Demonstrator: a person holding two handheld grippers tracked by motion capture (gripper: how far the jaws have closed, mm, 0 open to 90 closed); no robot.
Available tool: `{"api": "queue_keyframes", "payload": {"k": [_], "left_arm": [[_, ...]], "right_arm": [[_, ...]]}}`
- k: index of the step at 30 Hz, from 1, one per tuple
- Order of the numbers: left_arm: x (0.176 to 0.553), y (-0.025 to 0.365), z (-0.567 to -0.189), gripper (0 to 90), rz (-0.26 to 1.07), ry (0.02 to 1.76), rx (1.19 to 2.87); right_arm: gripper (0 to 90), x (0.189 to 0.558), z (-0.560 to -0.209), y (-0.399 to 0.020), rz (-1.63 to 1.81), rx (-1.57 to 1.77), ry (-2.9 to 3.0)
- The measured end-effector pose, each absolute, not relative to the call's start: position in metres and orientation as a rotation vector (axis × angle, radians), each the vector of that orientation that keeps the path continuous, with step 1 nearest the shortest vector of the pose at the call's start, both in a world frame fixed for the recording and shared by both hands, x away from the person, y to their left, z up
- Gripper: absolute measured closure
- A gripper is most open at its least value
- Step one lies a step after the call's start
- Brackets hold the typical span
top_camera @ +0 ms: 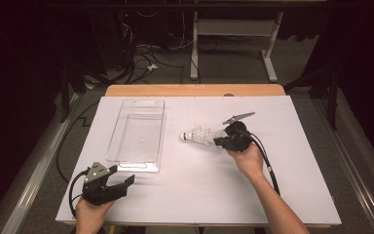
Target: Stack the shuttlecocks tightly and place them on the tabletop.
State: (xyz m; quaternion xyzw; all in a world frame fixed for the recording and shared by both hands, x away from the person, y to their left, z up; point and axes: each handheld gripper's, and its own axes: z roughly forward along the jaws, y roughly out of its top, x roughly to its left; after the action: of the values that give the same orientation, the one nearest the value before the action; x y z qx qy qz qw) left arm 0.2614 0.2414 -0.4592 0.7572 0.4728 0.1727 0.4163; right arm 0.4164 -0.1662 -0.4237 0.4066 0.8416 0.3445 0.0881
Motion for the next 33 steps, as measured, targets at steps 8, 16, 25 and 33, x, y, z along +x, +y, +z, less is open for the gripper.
{"api": "queue_keyframes", "payload": {"k": [8,16,25,33], "left_arm": [[0.261,0.241,-0.459,26.4,0.436,1.186,1.902],[0.261,0.241,-0.459,26.4,0.436,1.186,1.899],[0.261,0.241,-0.459,26.5,0.436,1.184,1.901],[0.262,0.241,-0.459,26.5,0.433,1.183,1.9]], "right_arm": [[90.0,0.419,-0.425,-0.16,1.027,1.201,2.512],[90.0,0.422,-0.424,-0.154,1.031,1.186,2.52],[90.0,0.423,-0.424,-0.148,1.034,1.181,2.53],[90.0,0.424,-0.427,-0.146,1.03,1.172,2.542]]}}
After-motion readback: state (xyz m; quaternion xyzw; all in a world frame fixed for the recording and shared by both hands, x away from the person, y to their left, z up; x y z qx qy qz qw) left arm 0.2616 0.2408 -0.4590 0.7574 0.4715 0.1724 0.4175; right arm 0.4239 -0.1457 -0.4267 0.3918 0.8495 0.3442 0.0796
